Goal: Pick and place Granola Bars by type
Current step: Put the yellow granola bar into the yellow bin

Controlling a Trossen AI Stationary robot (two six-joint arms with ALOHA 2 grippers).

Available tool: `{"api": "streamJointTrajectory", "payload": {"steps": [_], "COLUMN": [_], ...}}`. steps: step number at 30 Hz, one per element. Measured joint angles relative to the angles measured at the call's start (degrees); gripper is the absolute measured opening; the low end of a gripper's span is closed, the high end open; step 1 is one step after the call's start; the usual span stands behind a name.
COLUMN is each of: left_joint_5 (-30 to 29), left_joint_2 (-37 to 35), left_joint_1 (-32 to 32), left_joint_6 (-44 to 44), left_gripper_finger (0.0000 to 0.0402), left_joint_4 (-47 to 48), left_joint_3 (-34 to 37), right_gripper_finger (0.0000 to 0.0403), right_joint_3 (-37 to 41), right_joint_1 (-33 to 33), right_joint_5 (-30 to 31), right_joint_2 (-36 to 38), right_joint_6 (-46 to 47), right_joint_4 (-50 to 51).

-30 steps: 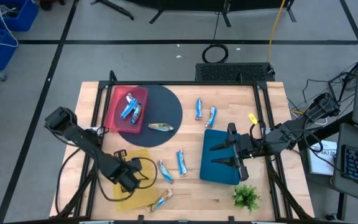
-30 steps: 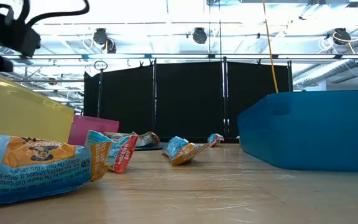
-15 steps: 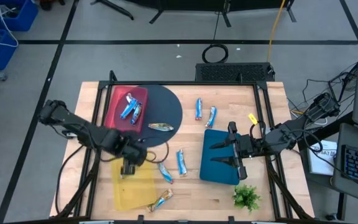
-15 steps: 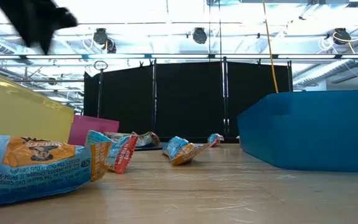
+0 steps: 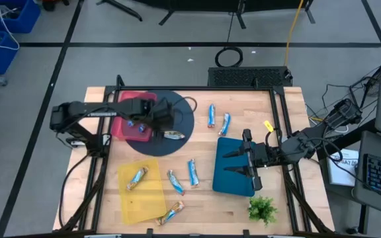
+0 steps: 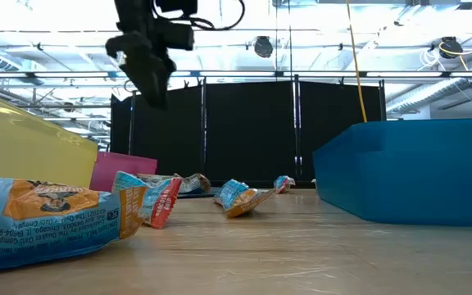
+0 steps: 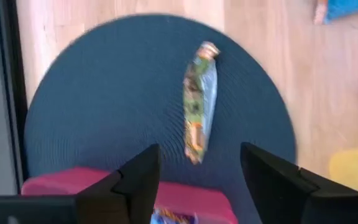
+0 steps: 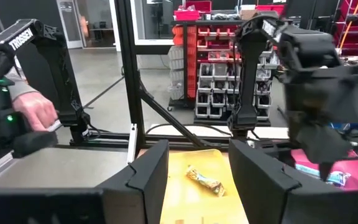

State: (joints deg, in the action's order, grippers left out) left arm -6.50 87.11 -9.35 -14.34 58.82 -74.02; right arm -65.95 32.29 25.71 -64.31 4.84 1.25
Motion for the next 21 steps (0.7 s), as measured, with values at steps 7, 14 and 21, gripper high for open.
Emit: {"api": "streamJointTrajectory", "payload": {"steps": [7,14,21], "left_joint_5": [3.52,5.4,9.07], "left_joint_2": [5.99,13.86,21.38], "left_joint_1": [-4.87,-6.04,-5.96], "left_joint_6": [-8.71,-9.49,-9.3], "left_gripper_finger": [0.0252,0.0253,0.0253], "left_joint_4": [-0.94,-5.47,-6.74], "left_joint_3": [0.0,-0.01,0.0], "right_gripper_finger": [0.016,0.016,0.016], "right_joint_3": [0.0,0.0,0.0], "right_joint_1": [0.0,-0.02,-0.03], "right_joint_5": [0.02,1.5,1.51], "right_joint_2": [0.0,0.02,0.02], "right_joint_6": [0.44,0.44,0.28], "right_joint_4": [1.17,1.2,1.94]}}
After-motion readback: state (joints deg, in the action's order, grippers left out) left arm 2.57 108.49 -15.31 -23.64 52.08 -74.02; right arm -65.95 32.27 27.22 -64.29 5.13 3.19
